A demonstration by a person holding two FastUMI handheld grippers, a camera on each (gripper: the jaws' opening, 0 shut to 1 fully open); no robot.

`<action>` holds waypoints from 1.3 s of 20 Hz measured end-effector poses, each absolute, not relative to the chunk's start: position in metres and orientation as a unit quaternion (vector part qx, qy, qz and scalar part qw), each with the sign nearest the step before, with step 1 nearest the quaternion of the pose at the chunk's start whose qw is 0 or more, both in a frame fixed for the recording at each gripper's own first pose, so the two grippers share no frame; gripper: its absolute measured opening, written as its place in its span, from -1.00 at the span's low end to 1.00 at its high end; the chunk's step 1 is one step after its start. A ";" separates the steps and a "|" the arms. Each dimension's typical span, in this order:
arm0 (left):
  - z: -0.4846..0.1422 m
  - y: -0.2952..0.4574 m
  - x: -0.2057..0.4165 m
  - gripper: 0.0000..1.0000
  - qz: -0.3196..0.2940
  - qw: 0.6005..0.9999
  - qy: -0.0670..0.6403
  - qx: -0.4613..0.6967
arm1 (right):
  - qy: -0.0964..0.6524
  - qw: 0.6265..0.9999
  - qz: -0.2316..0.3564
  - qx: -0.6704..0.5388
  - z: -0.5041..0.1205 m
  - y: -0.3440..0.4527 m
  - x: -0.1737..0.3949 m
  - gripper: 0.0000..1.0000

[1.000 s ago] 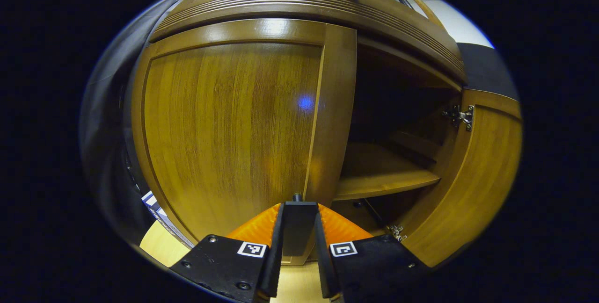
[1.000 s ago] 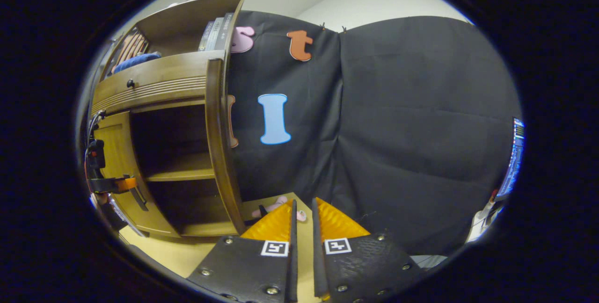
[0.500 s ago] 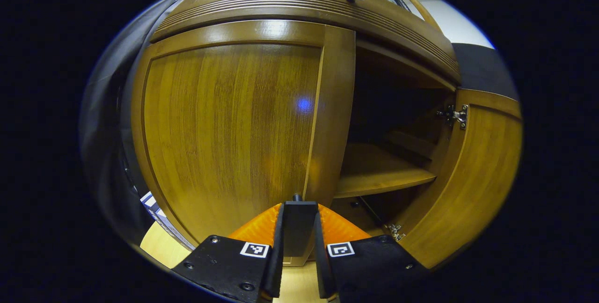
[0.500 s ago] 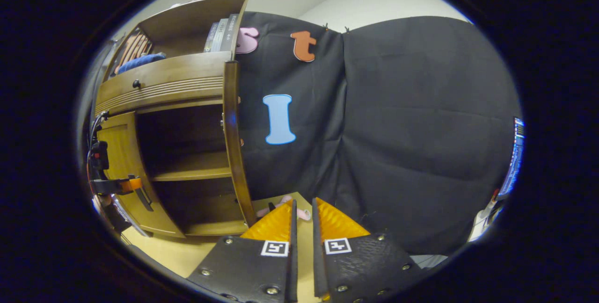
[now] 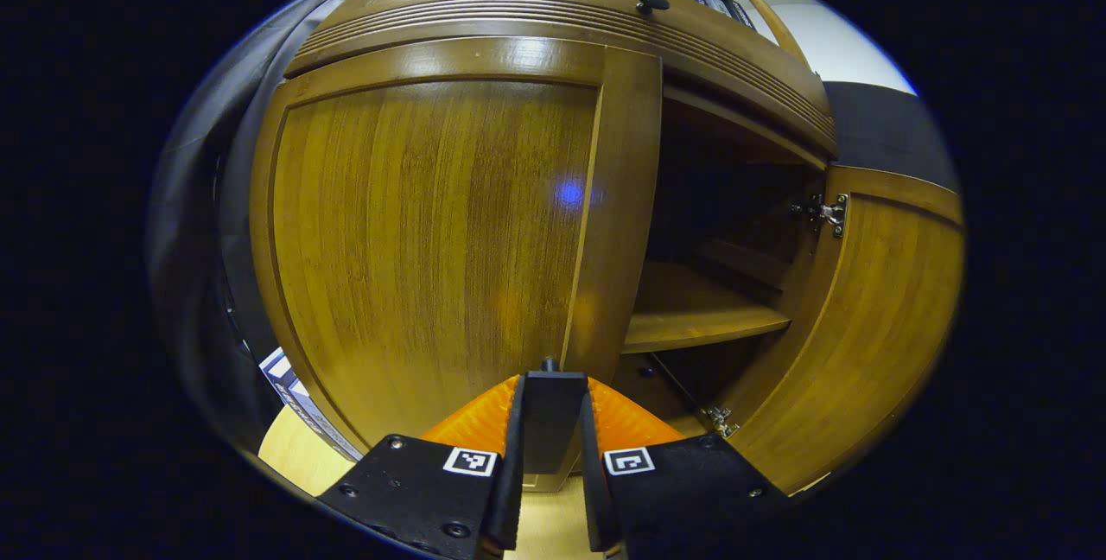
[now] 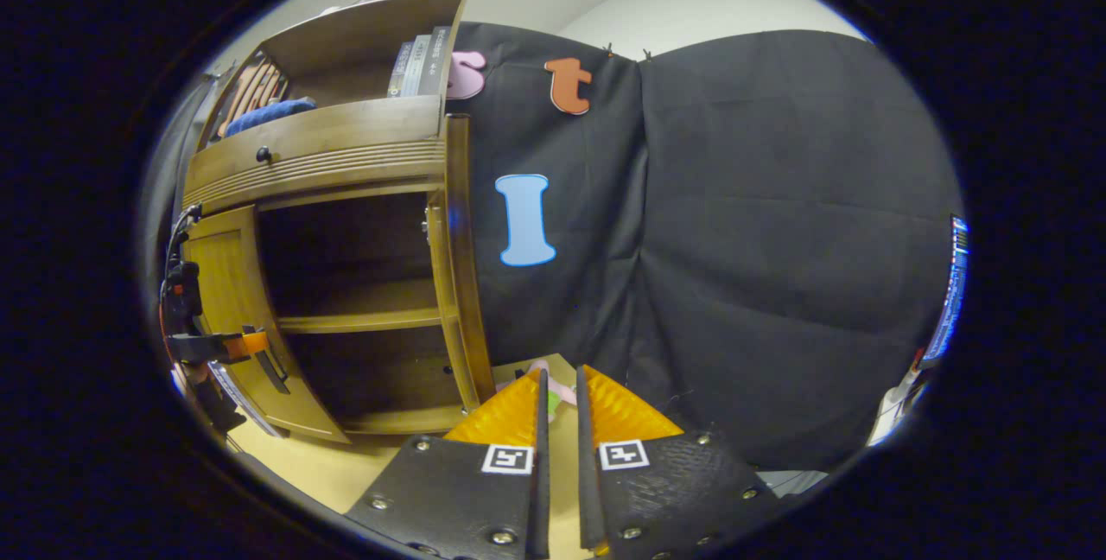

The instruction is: Open the right door of the double-door shoe cabinet with the right hand, and open the left door with the left hand.

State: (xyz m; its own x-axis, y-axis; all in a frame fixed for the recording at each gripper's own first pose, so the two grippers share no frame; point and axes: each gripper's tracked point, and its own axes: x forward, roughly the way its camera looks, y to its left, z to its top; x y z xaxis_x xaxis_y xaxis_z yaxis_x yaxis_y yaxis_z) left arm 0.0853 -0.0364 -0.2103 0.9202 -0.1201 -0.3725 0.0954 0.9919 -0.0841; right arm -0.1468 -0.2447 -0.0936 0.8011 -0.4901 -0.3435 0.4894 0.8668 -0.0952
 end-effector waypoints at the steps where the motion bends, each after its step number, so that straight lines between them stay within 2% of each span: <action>1: -0.210 -0.036 0.083 -0.37 -0.056 0.979 0.191 -0.032 | 0.181 0.949 -0.256 0.000 -0.094 -0.243 -0.147 -0.72; 26: -0.202 -0.027 0.044 -0.37 -0.074 0.979 0.186 -0.034 | 0.194 0.955 -0.224 0.010 -0.107 -0.212 -0.150 -0.73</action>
